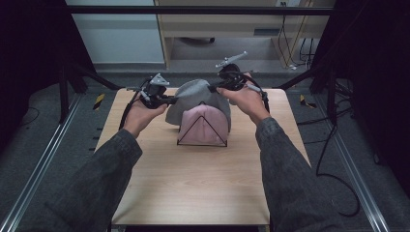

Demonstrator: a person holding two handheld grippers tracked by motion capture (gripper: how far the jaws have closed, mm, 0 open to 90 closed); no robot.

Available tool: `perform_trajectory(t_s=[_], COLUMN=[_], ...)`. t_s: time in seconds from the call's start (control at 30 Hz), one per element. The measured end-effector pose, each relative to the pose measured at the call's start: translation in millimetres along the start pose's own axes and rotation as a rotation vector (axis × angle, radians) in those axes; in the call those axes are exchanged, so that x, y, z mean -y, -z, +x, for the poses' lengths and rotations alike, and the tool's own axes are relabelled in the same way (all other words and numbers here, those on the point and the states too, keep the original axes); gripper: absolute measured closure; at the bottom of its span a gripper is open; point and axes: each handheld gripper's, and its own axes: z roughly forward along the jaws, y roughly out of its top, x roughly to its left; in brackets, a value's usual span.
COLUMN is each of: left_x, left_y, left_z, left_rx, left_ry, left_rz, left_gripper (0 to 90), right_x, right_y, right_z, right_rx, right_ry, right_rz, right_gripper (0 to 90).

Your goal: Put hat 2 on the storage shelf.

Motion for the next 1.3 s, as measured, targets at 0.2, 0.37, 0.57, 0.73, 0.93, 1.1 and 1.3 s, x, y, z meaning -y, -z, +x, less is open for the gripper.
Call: perform_trajectory(t_s=[0.2,0.37,0.57,0.73,0.93,1.1,1.3], left_x=[7.6,10.1,13.7,18.9,22.5,22.8,26.6], left_y=[-4.2,-5.9,-9.1,-12.3,-15.0,-16.7,-19.6], left_z=[0.9,1.5,2.8,3.0,3.0,1.6,-0.1], left_rx=[0.005,0.007,0.01,0.017,0.023,0.023,0.035], left_ry=[0.008,0.005,0.015,0.019,0.021,0.025,0.037], left_rz=[0.012,0.02,0.022,0.029,0.04,0.047,0.056], left_gripper=[88.6,88.6,88.5,88.5,88.5,88.5,88.3], right_x=[5.6,7.1,8.1,10.6,14.7,15.9,18.7], right_y=[-9.1,-12.6,-16.1,-19.0,-21.3,-22.0,-23.7], right_z=[0.7,0.0,-0.7,-1.2,-1.1,-1.3,-1.5], right_rx=[-0.006,-0.01,-0.011,-0.015,-0.024,-0.023,-0.015], right_ry=[-0.008,-0.01,-0.015,-0.019,-0.023,-0.02,-0.017], right_rz=[0.011,0.012,0.02,0.023,0.035,0.039,0.044], right_gripper=[85.9,85.8,85.8,85.6,85.4,84.9,84.2])
